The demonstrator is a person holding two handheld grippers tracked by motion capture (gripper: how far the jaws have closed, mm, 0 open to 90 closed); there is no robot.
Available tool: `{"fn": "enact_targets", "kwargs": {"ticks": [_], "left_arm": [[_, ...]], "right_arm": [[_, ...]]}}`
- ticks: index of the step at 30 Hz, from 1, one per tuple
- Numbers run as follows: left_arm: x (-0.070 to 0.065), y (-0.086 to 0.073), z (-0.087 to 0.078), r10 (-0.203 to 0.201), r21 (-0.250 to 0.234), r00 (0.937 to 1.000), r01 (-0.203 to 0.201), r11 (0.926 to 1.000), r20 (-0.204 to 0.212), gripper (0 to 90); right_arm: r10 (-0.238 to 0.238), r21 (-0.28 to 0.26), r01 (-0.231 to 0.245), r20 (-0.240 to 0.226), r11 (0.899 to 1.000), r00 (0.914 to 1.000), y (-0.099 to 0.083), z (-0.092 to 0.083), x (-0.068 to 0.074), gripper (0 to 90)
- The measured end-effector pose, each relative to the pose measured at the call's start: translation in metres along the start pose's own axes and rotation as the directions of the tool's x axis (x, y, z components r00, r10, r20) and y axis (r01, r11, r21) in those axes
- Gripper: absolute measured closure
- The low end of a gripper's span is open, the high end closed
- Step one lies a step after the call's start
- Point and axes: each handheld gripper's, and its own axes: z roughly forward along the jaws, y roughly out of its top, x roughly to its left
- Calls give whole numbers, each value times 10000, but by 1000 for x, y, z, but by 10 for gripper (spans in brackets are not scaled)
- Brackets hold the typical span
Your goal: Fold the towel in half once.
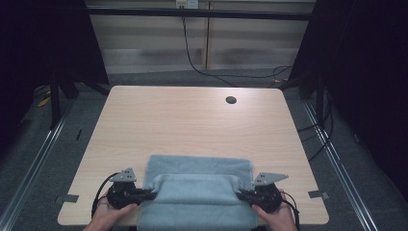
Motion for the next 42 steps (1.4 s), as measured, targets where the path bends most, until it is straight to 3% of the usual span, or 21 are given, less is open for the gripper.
{"fn": "enact_targets", "kwargs": {"ticks": [3,5,7,10,13,18,22,24,26,30,33,36,38,40,42], "left_arm": [[17,15,9,-2,-125,9981,-6,9999,-623,839],[32,26,15,-138,-217,9971,122,9997,-745,841],[50,37,21,-620,-342,9956,598,9976,-698,842],[67,53,30,-603,-393,9899,557,9977,-1285,845],[82,65,36,-771,-429,9871,717,9965,-1402,845],[98,77,43,-1079,-645,9798,983,9931,-1685,845],[108,90,48,-1031,-427,9728,963,9944,-2072,844],[114,93,50,-1146,-541,9707,1055,9929,-2112,845],[123,95,53,-1528,-932,9627,1349,9865,-2233,844],[129,103,59,-1437,-989,9553,1218,9876,-2585,844],[132,104,61,-1820,-1288,9492,1530,9798,-2567,844],[131,107,62,-2021,-1222,9416,1748,9770,-2693,845],[128,110,61,-1812,-1020,9410,1581,9821,-2858,849],[126,111,56,-1914,-1396,9415,1576,9776,-2775,849],[123,114,46,-1706,-1689,9520,1300,9770,-2541,849]], "right_arm": [[79,-24,-78,200,10000,9998,17,13,-19,858],[111,-62,-109,377,9999,9992,28,21,-31,858],[279,-186,-269,596,9995,9978,39,30,-44,859],[599,-286,-578,770,9979,9952,55,43,-63,859],[710,-202,-693,1034,9974,9921,72,54,-79,859],[845,-87,-840,1363,9964,9871,94,70,-100,859],[1223,-309,-1189,1611,9924,9793,107,82,-114,861],[1371,-317,-1337,1687,9905,9761,114,87,-119,861],[1389,-351,-1348,1795,9902,9739,119,91,-123,862],[1417,-378,-1368,2116,9899,9670,127,97,-128,861],[1456,-374,-1408,2379,9893,9603,129,98,-130,862],[1603,-462,-1536,2558,9871,9534,130,100,-130,862],[1601,-407,-1549,2583,9871,9527,132,100,-130,864],[1470,-488,-1390,2623,9891,9537,136,96,-128,864],[1454,-851,-1283,2418,9881,9594,140,87,-126,864]]}}
